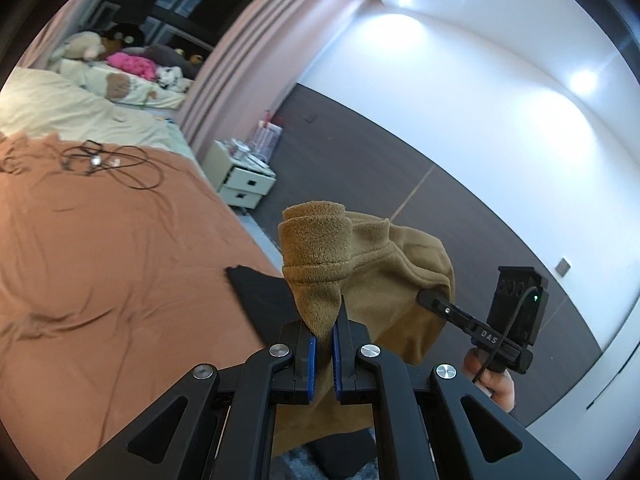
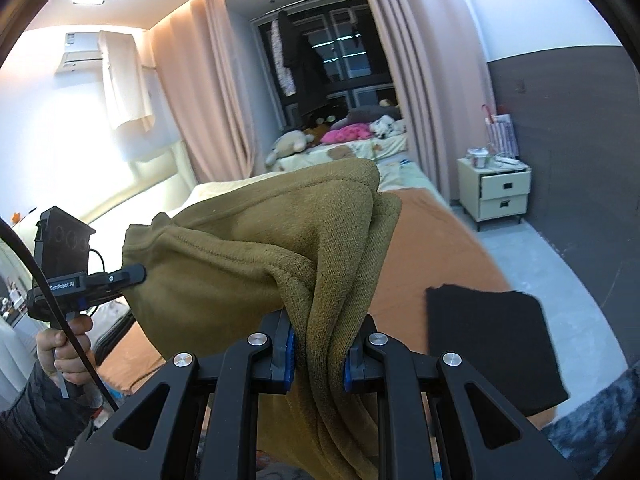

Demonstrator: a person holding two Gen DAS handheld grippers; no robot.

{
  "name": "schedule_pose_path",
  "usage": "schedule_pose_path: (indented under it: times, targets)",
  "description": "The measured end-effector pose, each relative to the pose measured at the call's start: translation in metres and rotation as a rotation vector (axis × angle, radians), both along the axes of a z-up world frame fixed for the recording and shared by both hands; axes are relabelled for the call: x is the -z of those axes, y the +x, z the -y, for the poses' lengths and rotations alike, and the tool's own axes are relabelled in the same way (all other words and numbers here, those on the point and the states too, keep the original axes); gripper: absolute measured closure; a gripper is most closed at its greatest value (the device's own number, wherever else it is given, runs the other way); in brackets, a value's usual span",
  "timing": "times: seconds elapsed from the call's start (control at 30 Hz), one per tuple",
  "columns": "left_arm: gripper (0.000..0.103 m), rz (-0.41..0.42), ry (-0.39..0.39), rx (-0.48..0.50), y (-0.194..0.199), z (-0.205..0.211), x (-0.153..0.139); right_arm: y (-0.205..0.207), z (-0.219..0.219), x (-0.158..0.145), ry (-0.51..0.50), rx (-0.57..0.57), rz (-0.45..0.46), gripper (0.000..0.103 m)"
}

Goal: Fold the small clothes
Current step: 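Lift the folded shirt with both grippers and carry it off the bed, then lower the shirt with both grippers onto the black folded garment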

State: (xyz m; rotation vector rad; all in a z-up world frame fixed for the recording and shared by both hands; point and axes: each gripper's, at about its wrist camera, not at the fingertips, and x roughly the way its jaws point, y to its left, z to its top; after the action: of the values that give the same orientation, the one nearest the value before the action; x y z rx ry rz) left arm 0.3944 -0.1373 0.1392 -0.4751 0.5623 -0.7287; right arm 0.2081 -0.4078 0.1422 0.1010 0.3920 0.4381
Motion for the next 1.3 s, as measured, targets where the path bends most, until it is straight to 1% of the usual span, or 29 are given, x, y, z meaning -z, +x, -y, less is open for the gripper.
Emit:
schedule_pose_path:
  times: [0.2,0.27,0.37,0.57,0.6,0.73,0.9,1.03,1.17,1.2,1.3]
  targets:
    - [0.097,0.024,-0.015,0.102,0.02,0.048,-0.007,-0.013,0.013,-0.008,-0.022,0.063,0.018,0.089]
    - [0.097,0.016,-0.011,0.133,0.026,0.064,-0.007,-0.02,0.019,-0.01,-0.029,0.087,0.026,0.089]
    - [0.097,0.026,-0.006,0.174,0.03,0.088,-0.007,-0.027,0.023,-0.014,-0.034,0.123,0.033,0.089]
    - [0.097,0.028,0.009,0.296,0.042,0.146,-0.01,-0.05,0.032,-0.013,-0.029,0.227,0.025,0.089]
    - [0.097,0.029,0.01,0.315,0.044,0.155,-0.01,-0.051,0.028,-0.017,-0.028,0.238,0.024,0.089]
    - [0.097,0.023,0.006,0.372,0.059,0.183,-0.011,-0.062,0.023,-0.013,-0.018,0.293,0.012,0.089]
    - [0.097,-0.007,0.009,0.409,0.076,0.203,0.0,-0.063,0.009,-0.008,-0.006,0.334,-0.005,0.089]
    - [0.097,-0.042,0.016,0.423,0.094,0.207,0.014,-0.052,-0.013,0.003,0.002,0.349,-0.04,0.089]
    - [0.097,-0.082,0.036,0.411,0.124,0.215,0.035,-0.021,-0.041,0.02,-0.001,0.359,-0.089,0.089]
    - [0.097,-0.087,0.046,0.394,0.134,0.216,0.044,-0.011,-0.048,0.024,0.002,0.358,-0.1,0.089]
    - [0.097,-0.139,0.058,0.357,0.167,0.218,0.071,0.023,-0.07,0.041,0.012,0.354,-0.145,0.089]
